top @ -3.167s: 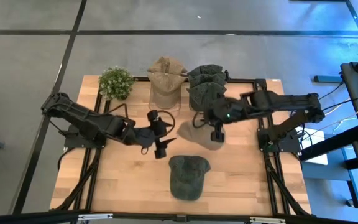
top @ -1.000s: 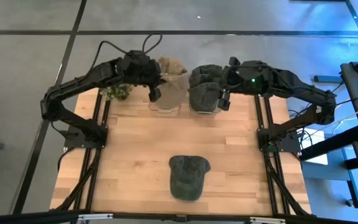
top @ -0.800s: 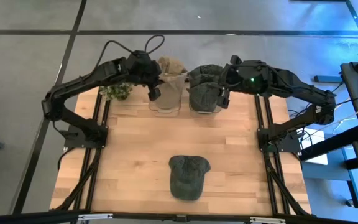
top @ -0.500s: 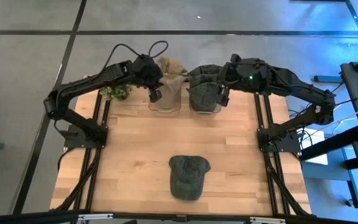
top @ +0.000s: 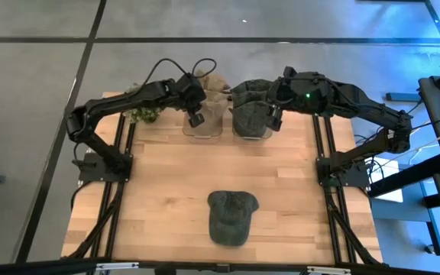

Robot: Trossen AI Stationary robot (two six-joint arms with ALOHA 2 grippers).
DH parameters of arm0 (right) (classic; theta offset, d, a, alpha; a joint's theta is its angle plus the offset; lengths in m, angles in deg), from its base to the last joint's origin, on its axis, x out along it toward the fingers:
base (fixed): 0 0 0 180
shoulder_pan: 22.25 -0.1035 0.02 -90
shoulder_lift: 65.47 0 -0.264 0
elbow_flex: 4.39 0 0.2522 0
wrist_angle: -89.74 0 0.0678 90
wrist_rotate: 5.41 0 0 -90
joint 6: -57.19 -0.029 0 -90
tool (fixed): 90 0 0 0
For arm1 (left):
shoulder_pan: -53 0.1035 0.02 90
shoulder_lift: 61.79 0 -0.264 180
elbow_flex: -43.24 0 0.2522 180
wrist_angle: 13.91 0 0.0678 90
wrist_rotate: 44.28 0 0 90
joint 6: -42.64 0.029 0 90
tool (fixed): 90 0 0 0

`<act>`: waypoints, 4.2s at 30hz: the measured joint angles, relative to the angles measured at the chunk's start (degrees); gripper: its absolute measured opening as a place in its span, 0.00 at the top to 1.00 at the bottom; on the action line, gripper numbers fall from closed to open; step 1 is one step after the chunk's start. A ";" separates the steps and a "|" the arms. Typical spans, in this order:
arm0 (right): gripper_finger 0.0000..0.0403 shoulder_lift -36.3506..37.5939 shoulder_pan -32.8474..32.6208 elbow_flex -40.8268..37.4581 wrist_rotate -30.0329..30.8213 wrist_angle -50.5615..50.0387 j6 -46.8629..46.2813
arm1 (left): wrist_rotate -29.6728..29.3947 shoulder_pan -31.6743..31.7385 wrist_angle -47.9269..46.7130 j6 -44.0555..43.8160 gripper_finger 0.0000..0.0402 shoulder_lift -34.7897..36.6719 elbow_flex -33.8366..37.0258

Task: Pick & Place hat
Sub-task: Put the brown cap into the left transparent bin, then put the black cap into the right transparent bin

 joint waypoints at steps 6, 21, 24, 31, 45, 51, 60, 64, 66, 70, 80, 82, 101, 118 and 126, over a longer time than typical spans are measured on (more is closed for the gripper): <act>0.41 0.00 0.00 0.00 0.00 -1.23 -0.06 | -1.19 -0.11 -0.01 0.00 0.94 -0.95 0.00; 0.41 0.00 0.00 0.00 -0.44 -2.04 -0.08 | -11.32 -1.31 -0.04 -1.53 0.70 -0.62 -0.72; 0.41 0.00 0.00 0.00 -0.48 -2.62 -0.08 | -12.67 -1.58 0.00 -1.53 0.65 -0.62 -2.00; 0.41 0.00 0.00 0.00 -0.51 -5.49 -2.95 | -12.53 -3.20 -0.45 -1.57 0.59 -0.51 -5.28; 0.41 0.00 -0.04 0.00 -23.43 -13.94 -10.48 | -3.73 -13.23 -3.40 -13.41 0.59 2.92 -9.55; 0.41 0.20 -1.81 -4.37 -32.65 -15.32 -18.10 | 0.76 -22.27 -3.54 -16.76 0.59 3.12 -9.28; 0.41 0.22 -8.72 -24.06 -33.16 -2.86 -27.48 | -0.64 -33.48 -4.95 -18.86 0.59 3.12 -9.27; 0.41 0.20 -12.18 -31.88 -36.51 2.80 -32.82 | -0.66 -37.52 -7.68 -23.36 0.59 3.12 -9.27; 0.41 0.20 -13.62 -35.64 -38.08 5.60 -36.58 | -0.75 -39.49 -7.79 -24.77 0.60 3.12 -9.27; 0.41 0.20 -15.04 -42.66 -35.95 15.32 -47.86 | -1.28 -42.68 -7.65 -25.81 0.59 3.12 -9.27; 0.41 0.20 -15.69 -59.66 -32.46 39.67 -58.64 | -9.63 -46.75 -7.43 -28.81 0.60 3.12 -9.27; 0.41 0.20 -15.79 -62.23 -32.33 43.20 -57.81 | -9.80 -46.71 -7.14 -28.81 0.60 3.12 -9.27; 0.41 -8.24 -16.77 -72.59 -38.84 69.24 -60.02 | -9.84 -46.69 -3.31 -28.72 0.59 3.12 -9.27; 0.46 -18.75 -16.76 -72.57 -48.17 88.98 -63.18 | -9.84 -46.69 -3.32 -28.70 0.59 3.12 -9.25; 0.76 -20.04 -16.74 -72.00 -48.13 89.99 -64.90 | -9.84 -46.66 -3.32 -28.57 0.59 3.10 -9.25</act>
